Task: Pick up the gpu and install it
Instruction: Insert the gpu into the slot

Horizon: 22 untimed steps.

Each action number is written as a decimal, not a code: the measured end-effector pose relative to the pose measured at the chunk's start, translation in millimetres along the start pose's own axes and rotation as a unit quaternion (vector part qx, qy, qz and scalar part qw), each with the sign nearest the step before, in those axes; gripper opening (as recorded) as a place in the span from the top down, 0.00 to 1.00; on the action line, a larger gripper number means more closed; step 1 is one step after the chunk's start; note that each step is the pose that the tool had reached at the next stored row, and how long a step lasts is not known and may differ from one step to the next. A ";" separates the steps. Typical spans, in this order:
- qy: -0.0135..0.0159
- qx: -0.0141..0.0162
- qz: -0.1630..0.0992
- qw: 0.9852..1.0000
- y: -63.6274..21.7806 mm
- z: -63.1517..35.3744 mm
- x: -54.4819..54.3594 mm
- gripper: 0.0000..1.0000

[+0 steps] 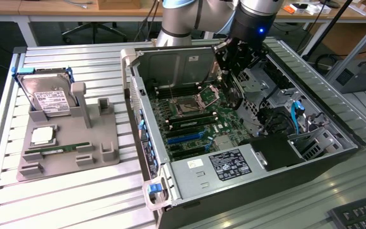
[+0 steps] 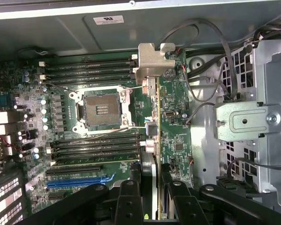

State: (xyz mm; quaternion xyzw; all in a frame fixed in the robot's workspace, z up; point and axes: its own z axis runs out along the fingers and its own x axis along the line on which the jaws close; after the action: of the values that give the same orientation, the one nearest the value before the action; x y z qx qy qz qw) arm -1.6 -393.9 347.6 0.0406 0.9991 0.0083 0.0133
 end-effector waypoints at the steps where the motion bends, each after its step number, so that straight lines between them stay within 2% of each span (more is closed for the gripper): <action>1: 0.000 0.000 0.000 1.000 0.0 0.0 0.0 0.73; 7: 0.000 0.000 -0.017 1.000 0.0 0.0 0.1 0.73; 13: 0.001 -0.002 -0.066 0.998 0.0 0.0 0.0 0.73; 22: 0.002 -0.002 -0.094 0.996 0.0 0.0 0.0 0.73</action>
State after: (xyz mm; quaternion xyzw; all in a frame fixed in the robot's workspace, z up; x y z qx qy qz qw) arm -1.6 -394.0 347.6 -0.0536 0.9984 0.0093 0.0125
